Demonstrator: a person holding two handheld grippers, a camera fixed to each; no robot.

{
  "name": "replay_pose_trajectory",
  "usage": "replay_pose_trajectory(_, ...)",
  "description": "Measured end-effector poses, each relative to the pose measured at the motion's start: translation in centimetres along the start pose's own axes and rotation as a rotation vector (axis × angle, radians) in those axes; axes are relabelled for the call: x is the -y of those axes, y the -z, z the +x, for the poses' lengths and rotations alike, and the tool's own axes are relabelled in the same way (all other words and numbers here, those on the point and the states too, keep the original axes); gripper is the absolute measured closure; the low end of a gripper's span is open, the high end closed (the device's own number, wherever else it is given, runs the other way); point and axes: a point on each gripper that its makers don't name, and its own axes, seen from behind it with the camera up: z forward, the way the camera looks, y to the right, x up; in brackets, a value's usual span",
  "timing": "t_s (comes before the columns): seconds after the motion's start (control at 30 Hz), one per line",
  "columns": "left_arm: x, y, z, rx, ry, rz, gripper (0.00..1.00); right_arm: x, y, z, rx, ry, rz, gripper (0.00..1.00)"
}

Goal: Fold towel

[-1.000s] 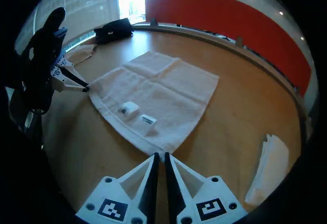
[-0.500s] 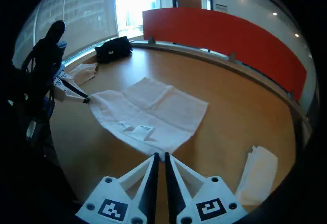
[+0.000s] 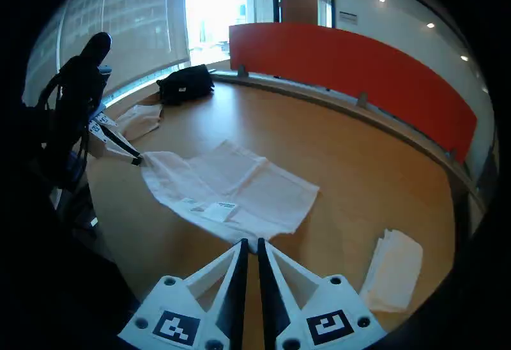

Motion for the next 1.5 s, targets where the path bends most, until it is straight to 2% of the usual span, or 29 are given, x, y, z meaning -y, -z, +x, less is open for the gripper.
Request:
replay_pose_trajectory(0.2, -0.6, 0.4, -0.7, 0.016, 0.02, -0.006, 0.88, 0.0, 0.2, -0.4, 0.013, 0.003, 0.0, 0.89)
replay_pose_trajectory(0.37, -1.0, 0.4, 0.1, 0.007, 0.048, -0.014, 0.88, -0.4, -0.1, 0.2, 0.011, 0.012, -0.008, 0.89)
replay_pose_trajectory(0.67, 0.5, -0.7, 3.0, -0.018, 0.107, 0.007, 0.88, -2.7, -1.9, 2.0, 0.008, 0.03, -0.04, 0.89)
replay_pose_trajectory(0.87, 1.9, -2.3, 5.1, -0.026, 0.146, 0.017, 0.88, -4.7, -4.3, 3.0, 0.015, 0.034, -0.064, 0.89)
replay_pose_trajectory(1.2, 4.7, -6.6, 7.5, -0.001, 0.207, 0.037, 0.88, -7.3, -8.7, 2.8, 0.061, 0.017, -0.086, 0.89)
replay_pose_trajectory(1.37, 5.8, -8.7, 7.5, 0.023, 0.199, 0.052, 0.88, -7.8, -10.2, 2.3, 0.081, -0.001, -0.087, 0.89)
replay_pose_trajectory(1.5, 6.4, -10.2, 7.4, 0.044, 0.168, 0.062, 0.88, -8.3, -11.1, 1.6, 0.102, -0.001, -0.095, 0.89)
